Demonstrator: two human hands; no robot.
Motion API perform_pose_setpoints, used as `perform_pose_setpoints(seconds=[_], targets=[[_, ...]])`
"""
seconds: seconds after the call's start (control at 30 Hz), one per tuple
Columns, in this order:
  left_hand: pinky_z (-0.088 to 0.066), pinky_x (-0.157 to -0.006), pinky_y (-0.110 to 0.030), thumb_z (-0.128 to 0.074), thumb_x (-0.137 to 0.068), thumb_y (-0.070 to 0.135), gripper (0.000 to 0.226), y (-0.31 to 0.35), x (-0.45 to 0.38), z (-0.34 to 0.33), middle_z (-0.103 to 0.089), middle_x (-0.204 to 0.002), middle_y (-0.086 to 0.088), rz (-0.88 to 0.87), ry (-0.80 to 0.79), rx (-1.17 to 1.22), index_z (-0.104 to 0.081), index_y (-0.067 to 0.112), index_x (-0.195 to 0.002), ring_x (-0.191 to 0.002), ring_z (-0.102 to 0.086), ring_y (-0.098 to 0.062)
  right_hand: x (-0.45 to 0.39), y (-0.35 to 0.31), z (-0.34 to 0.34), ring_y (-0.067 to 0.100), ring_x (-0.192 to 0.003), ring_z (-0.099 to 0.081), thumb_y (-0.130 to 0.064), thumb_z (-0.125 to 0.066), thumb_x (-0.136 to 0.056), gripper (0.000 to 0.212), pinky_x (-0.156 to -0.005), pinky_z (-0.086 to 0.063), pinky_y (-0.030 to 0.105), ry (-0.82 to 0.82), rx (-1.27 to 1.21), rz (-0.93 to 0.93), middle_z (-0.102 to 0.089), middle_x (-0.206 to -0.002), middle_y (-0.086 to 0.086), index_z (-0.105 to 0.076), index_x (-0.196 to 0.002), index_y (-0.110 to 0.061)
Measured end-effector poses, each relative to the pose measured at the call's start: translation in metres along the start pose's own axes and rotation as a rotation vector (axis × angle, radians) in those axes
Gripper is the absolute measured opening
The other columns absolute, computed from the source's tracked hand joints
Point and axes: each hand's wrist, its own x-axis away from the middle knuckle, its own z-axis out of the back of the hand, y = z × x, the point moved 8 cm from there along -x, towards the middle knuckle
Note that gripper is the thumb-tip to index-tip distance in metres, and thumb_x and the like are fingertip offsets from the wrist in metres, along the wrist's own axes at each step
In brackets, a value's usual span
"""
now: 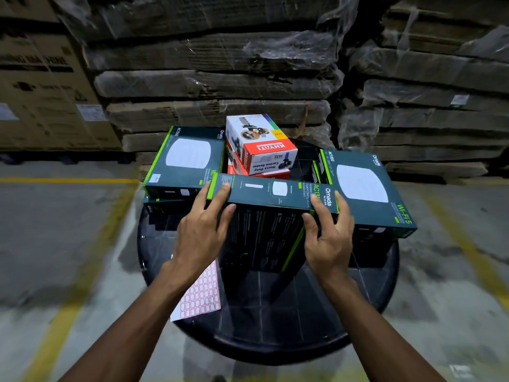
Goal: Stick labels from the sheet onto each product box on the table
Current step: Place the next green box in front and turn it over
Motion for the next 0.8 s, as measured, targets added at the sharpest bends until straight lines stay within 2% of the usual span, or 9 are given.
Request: perform_pose_setpoints(seconds=[0.13,0.2,0.3,0.43,0.57,0.67,0.8], targets=[[-0.052,-0.070,-0.050,-0.047,-0.098,0.045,0.051,-0.002,0.004,-0.010,-0.048,-0.140,-0.016,0.048,-0.076,0.044,-0.028,0.038,-0.145,-0.093,-0.061,-0.051,-0.001,-0.002,-0.005,0.045,-0.127,-0.046,-0.053,-0.039,-0.098,0.041,-0.088,-0.049,0.051,-0.078,-0.014,-0.005,-0.036,-0.147,0.025,-0.048,-0.132,-0.031],[-0.050,-0.073,-0.050,-0.050,-0.096,0.040,0.054,-0.003,0.006,-0.011,-0.047,-0.138,-0.014,0.100,-0.070,0.091,-0.022,0.044,-0.143,-0.095,-0.059,-0.052,0.002,-0.002,-0.009,0.044,-0.122,-0.051,-0.055,-0.041,-0.096,0.042,-0.078,-0.053,0.048,-0.148,-0.024,-0.054,-0.027,-0.152,0.022,-0.037,-0.135,-0.040],[-0.049,-0.075,-0.050,-0.051,-0.096,0.036,0.054,0.000,0.006,-0.013,-0.047,-0.131,-0.017,0.124,-0.057,0.148,-0.019,0.048,-0.138,-0.093,-0.058,-0.051,0.006,0.001,-0.012,0.045,-0.112,-0.058,-0.054,-0.043,-0.090,0.048,-0.074,-0.049,0.044,-0.200,-0.010,-0.139,-0.020,-0.156,0.020,-0.027,-0.134,-0.046],[-0.049,-0.073,-0.050,-0.051,-0.097,0.036,0.051,0.004,-0.003,-0.012,-0.050,-0.127,-0.016,0.101,-0.043,0.125,-0.020,0.042,-0.137,-0.096,-0.058,-0.048,0.000,-0.006,-0.006,0.043,-0.114,-0.056,-0.050,-0.046,-0.093,0.044,-0.077,-0.047,0.042,-0.209,-0.005,-0.165,-0.023,-0.155,0.018,-0.027,-0.132,-0.047],[-0.048,-0.073,-0.048,-0.049,-0.097,0.041,0.049,0.010,-0.013,0.002,-0.057,-0.122,-0.012,0.028,-0.013,0.004,-0.025,0.039,-0.141,-0.097,-0.059,-0.044,-0.010,-0.007,0.010,0.042,-0.101,-0.060,-0.036,-0.057,-0.095,0.049,-0.077,-0.044,0.042,-0.188,0.060,-0.199,-0.035,-0.147,0.017,-0.039,-0.141,-0.036],[-0.044,-0.078,-0.046,-0.047,-0.098,0.044,0.051,0.007,-0.020,0.001,-0.059,-0.124,-0.013,0.058,-0.056,-0.039,-0.030,0.033,-0.146,-0.105,-0.058,-0.042,-0.018,-0.007,0.015,0.041,-0.102,-0.059,-0.039,-0.055,-0.096,0.050,-0.077,-0.040,0.040,-0.238,0.141,-0.230,-0.039,-0.143,0.013,-0.037,-0.143,-0.036],[-0.041,-0.083,-0.043,-0.045,-0.099,0.045,0.052,0.001,-0.012,-0.015,-0.060,-0.127,-0.011,0.110,-0.157,-0.003,-0.028,0.034,-0.147,-0.113,-0.055,-0.039,-0.010,0.002,0.006,0.042,-0.108,-0.058,-0.045,-0.050,-0.097,0.050,-0.087,-0.045,0.046,-0.350,0.207,-0.272,-0.034,-0.148,0.012,-0.031,-0.143,-0.041]])
